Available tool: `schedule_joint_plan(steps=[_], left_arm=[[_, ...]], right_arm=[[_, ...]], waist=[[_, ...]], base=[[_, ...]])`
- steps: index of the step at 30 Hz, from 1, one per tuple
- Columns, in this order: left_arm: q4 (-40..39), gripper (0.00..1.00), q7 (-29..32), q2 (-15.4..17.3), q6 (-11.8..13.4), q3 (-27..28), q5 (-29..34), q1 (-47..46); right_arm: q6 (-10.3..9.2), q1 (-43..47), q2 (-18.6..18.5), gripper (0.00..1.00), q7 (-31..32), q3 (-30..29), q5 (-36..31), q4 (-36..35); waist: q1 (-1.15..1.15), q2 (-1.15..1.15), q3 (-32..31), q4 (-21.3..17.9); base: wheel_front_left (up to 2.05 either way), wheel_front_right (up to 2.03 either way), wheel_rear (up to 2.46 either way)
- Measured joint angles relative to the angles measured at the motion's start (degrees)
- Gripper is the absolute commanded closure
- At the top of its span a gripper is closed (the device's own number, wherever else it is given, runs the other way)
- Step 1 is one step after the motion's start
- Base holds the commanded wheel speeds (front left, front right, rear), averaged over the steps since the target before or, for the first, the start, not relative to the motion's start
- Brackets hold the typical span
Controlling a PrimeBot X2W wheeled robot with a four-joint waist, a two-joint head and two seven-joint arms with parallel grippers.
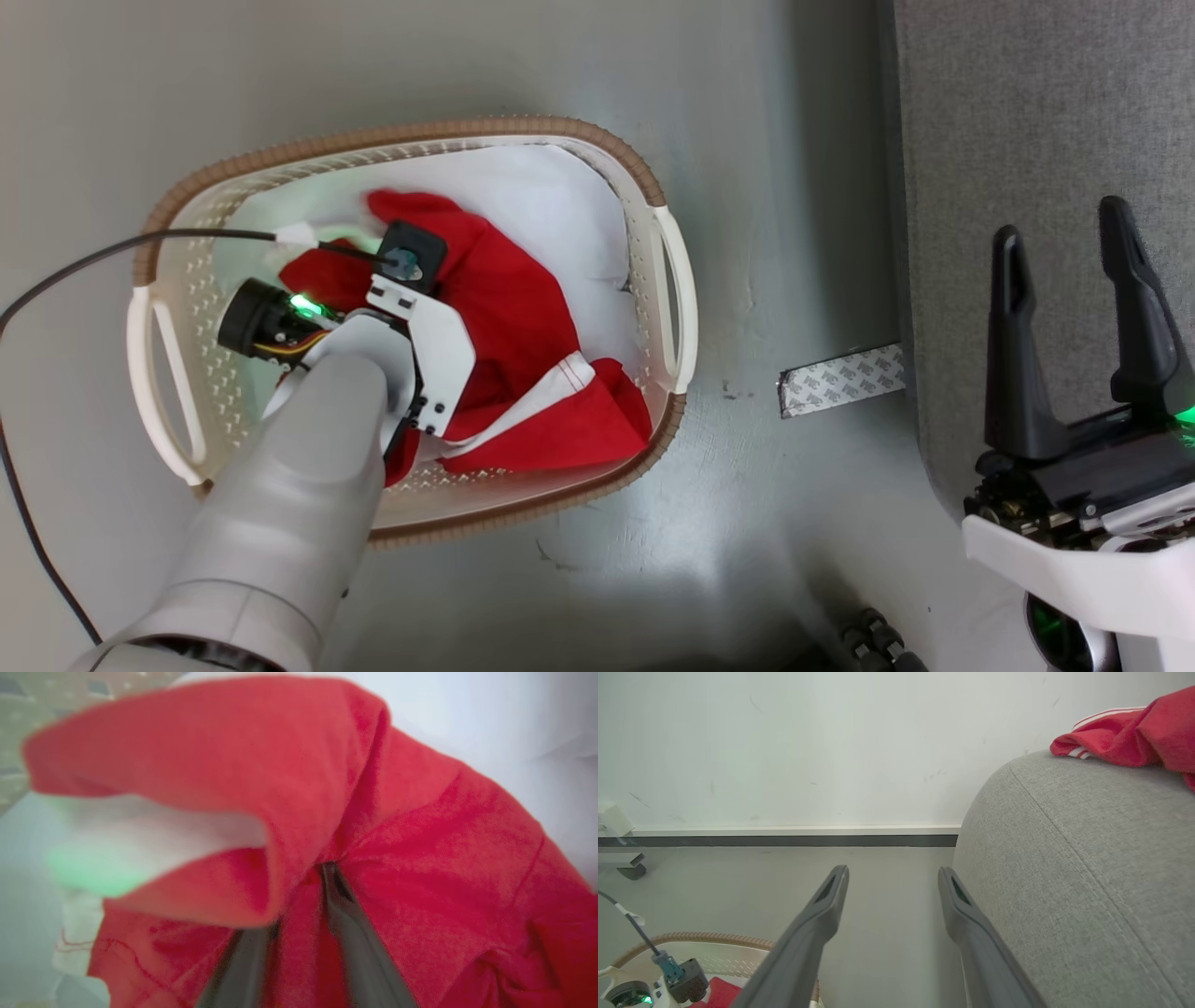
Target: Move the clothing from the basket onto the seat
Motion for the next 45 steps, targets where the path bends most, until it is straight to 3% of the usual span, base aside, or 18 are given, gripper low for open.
schedule_joint_plan(steps=[10,18,23,28,33,37,45], left_arm=[[1.6,1.0,-8.6,-0.6,-0.9,2.5,-5.2,2.1],[1.4,1.0,-15.2,-1.2,-3.6,3.6,-10.6,10.0],[-3.1,1.0,-16.7,-1.3,-5.0,1.9,-15.2,15.3],[-10.4,1.0,-16.8,-1.3,-5.4,-0.5,-20.3,19.3],[-20.1,1.0,-14.1,-1.4,-5.4,-1.3,-21.7,20.6],[-31.2,1.0,-10.2,-0.7,-5.3,-1.1,-23.1,22.2],[-57.7,1.0,1.5,3.0,-2.8,-0.5,-24.9,28.0]], right_arm=[[0.0,-2.3,0.0,0.0,0.0,-0.4,2.3,4.7],[0.0,-0.3,0.1,0.0,0.0,-1.1,2.4,11.0],[0.0,4.0,0.1,0.0,0.0,-2.3,2.4,14.5],[0.0,8.6,0.1,0.0,0.0,-2.6,1.2,17.0],[0.0,11.2,0.0,0.0,0.0,-1.6,0.3,18.1],[0.0,12.0,-0.4,0.0,0.0,2.2,-0.6,18.7],[0.0,10.8,-5.8,0.0,0.0,10.9,-3.7,17.9]], waist=[[0.0,0.0,-5.0,0.3],[0.0,0.0,-16.9,3.5],[-0.01,0.0,-26.2,5.8],[-0.02,0.0,-35.6,8.3],[-0.03,0.0,-43.9,10.9],[-0.03,0.0,-49.3,12.9],[-0.03,0.0,-56.1,15.1]], base=[[0.0,0.0,0.0],[0.0,0.0,0.0],[0.0,0.0,0.0],[0.0,0.0,0.0],[0.0,0.0,0.0],[0.0,0.0,0.0],[0.0,0.0,0.0]])
